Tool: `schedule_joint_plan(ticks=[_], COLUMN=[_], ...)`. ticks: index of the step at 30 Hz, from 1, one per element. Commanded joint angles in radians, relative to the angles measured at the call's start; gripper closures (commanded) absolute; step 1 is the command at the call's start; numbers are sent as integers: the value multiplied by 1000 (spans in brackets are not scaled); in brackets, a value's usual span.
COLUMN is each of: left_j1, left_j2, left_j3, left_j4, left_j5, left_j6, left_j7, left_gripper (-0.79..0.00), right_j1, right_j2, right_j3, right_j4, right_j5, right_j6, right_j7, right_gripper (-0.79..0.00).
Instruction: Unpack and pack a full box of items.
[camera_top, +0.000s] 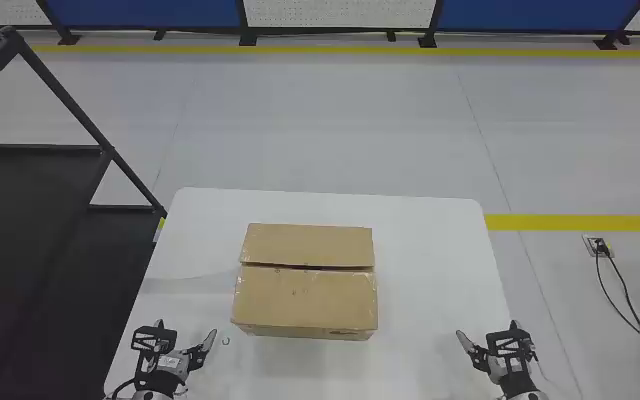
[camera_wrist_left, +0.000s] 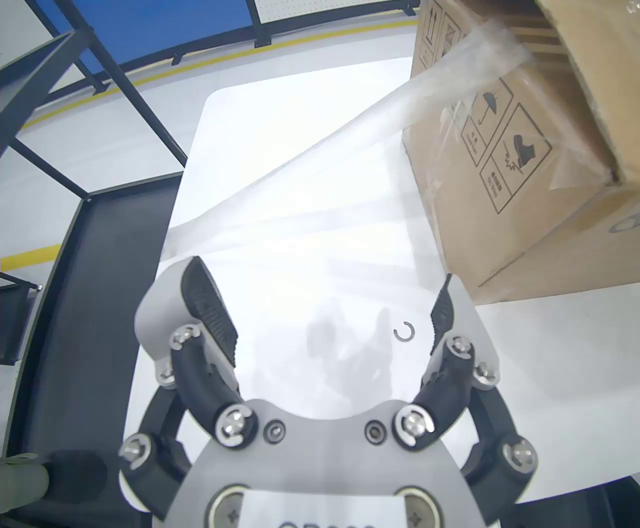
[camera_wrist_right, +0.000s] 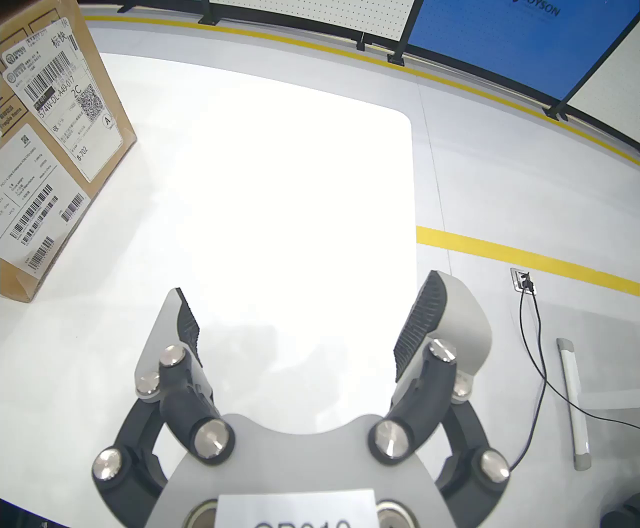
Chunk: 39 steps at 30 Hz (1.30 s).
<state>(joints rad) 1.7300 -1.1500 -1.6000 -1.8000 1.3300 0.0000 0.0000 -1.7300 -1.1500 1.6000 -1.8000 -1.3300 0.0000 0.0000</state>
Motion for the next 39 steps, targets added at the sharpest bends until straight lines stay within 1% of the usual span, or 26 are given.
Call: schedule_joint_plan(ticks=[1, 6, 8, 12, 17, 21, 23, 24, 26, 36, 39], left_j1=[0, 0, -6, -27, -60, -74, -68, -66, -66, -66, -85], left_j2=[0, 0, -1, -1, 2, 6, 9, 10, 10, 10, 6], left_j3=[0, 1, 0, -28, -74, -111, -139, -144, -144, -144, -135], left_j4=[0, 0, -1, 1, 1, -15, -20, -22, -22, -22, -15], left_j5=[0, -5, -44, -94, -142, -187, -226, -231, -231, -231, -258], left_j6=[0, -3, -37, -72, -131, -202, -254, -262, -262, -262, -236], left_j7=[0, 0, -9, 7, 27, 22, 34, 36, 36, 36, 33], left_gripper=[-784, -785, -785, -785, -785, -785, -785, -785, -785, -785, -785], right_j1=[0, 1, 8, -7, -29, -32, -26, -23, -19, -19, -10], right_j2=[0, 0, -1, 1, 6, 10, 12, 12, 13, 13, 13], right_j3=[0, -1, -10, -16, -6, -7, -9, -14, -14, -14, -32], right_j4=[0, 0, -3, -74, -202, -299, -338, -355, -378, -378, -373], right_j5=[0, 1, -6, -5, 19, 66, 78, 79, 52, 52, 74], right_j6=[0, -1, -12, -85, -199, -290, -312, -316, -306, -306, -336], right_j7=[0, 1, 6, 15, 85, 171, 221, 245, 279, 279, 271], right_gripper=[-785, -785, -785, -785, -785, -785, -785, -785, -785, -785, -785])
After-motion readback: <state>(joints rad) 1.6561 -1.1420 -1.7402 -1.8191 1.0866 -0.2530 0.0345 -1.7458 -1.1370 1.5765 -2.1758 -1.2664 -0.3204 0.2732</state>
